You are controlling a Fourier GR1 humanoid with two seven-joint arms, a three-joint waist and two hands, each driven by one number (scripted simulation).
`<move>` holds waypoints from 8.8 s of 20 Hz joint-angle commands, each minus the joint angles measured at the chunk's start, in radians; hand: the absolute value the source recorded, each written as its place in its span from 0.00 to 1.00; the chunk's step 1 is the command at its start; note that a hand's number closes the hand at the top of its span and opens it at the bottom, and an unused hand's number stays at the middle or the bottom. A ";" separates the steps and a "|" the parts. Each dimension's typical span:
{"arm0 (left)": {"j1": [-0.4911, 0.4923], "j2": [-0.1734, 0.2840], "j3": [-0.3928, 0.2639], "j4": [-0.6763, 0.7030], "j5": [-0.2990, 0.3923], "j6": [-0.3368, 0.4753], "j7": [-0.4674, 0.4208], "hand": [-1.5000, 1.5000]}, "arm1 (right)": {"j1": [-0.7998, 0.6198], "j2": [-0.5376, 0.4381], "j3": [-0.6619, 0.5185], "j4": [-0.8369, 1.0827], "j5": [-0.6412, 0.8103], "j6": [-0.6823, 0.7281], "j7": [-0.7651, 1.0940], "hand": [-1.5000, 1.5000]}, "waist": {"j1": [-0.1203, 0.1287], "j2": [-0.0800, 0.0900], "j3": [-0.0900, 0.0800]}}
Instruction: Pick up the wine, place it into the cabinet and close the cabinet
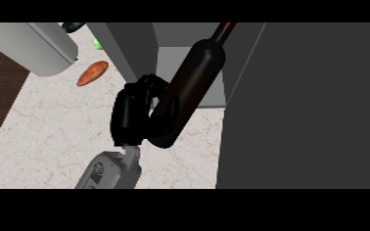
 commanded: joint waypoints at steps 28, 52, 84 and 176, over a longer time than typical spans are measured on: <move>-0.322 0.000 -0.065 0.656 0.394 0.059 -0.341 1.00 | 0.076 0.023 -0.035 -0.206 -0.134 0.041 0.085 0.00 | -0.009 0.001 -0.001; -0.761 0.012 0.070 1.169 0.486 0.044 -0.420 1.00 | 0.102 0.064 -0.011 -0.130 -0.094 0.097 0.002 0.00 | -0.024 0.009 -0.001; -0.861 0.079 0.066 1.431 0.323 0.109 -0.492 0.00 | 0.148 0.076 0.029 -0.140 -0.092 0.129 -0.035 0.00 | -0.043 0.018 -0.001; 0.752 0.708 0.219 -0.487 0.495 -0.378 -0.449 0.00 | -0.709 0.166 0.577 0.422 0.001 -0.387 0.220 1.00 | 0.099 0.002 -0.007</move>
